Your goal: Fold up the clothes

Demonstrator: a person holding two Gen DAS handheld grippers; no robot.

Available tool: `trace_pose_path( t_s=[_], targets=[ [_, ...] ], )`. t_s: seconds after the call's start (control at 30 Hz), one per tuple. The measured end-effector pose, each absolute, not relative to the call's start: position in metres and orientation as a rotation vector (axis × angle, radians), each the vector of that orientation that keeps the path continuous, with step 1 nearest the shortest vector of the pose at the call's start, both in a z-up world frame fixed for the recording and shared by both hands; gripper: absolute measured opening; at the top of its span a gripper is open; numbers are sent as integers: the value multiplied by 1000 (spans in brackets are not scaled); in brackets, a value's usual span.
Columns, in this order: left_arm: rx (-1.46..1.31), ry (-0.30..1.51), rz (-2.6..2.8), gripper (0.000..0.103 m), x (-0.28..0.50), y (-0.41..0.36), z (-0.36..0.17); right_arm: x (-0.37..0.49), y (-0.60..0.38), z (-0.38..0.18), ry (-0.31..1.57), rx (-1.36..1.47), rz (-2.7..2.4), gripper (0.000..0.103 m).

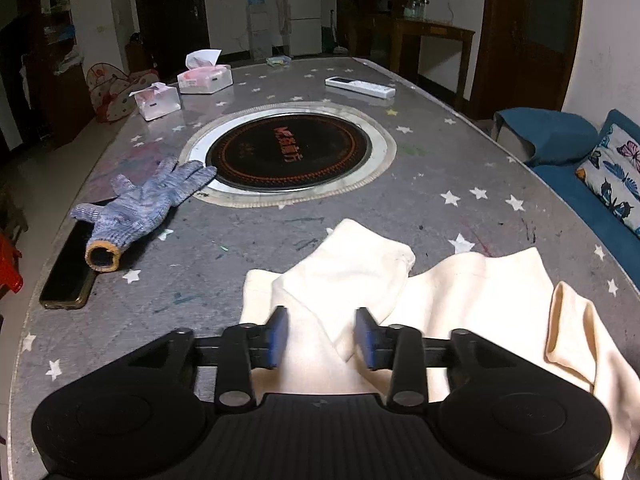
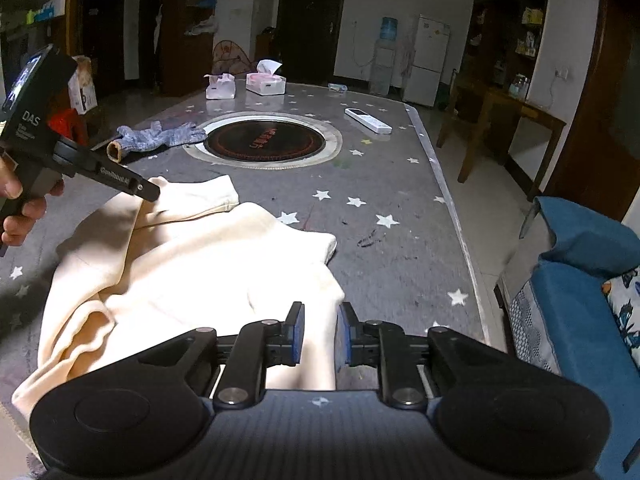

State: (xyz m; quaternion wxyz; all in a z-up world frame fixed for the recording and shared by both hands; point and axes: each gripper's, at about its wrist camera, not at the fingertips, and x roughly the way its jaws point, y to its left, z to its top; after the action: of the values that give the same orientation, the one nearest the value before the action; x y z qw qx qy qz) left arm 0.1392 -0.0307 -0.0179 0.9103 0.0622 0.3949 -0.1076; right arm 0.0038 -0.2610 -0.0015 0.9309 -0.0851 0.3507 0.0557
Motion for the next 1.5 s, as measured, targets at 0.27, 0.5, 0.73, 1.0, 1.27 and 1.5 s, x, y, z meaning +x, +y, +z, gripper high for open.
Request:
trace_pose_path(
  t_s=[0.27,0.5,0.73,1.0,1.27,1.5],
  targets=[
    [168,832,-228,43,146,-39,-27,16,-253,-4,730,-220,115,25],
    [197,829,-229,10,146,-40,-30,24,-249,-8,740,-254,119,26],
    [200,798,-219,4,140,-37,-20,27,-244,-9,739,-272,130,28],
    [165,751,-191,2,129,-21,-2,22,-236,-5,723,-291,145,28],
    [149,727,-161,2,115,-9,9,14,-228,0,694,-328,146,33],
    [145,733,-173,4,115,-12,11,11,-226,3,681,-339,149,34]
  ],
)
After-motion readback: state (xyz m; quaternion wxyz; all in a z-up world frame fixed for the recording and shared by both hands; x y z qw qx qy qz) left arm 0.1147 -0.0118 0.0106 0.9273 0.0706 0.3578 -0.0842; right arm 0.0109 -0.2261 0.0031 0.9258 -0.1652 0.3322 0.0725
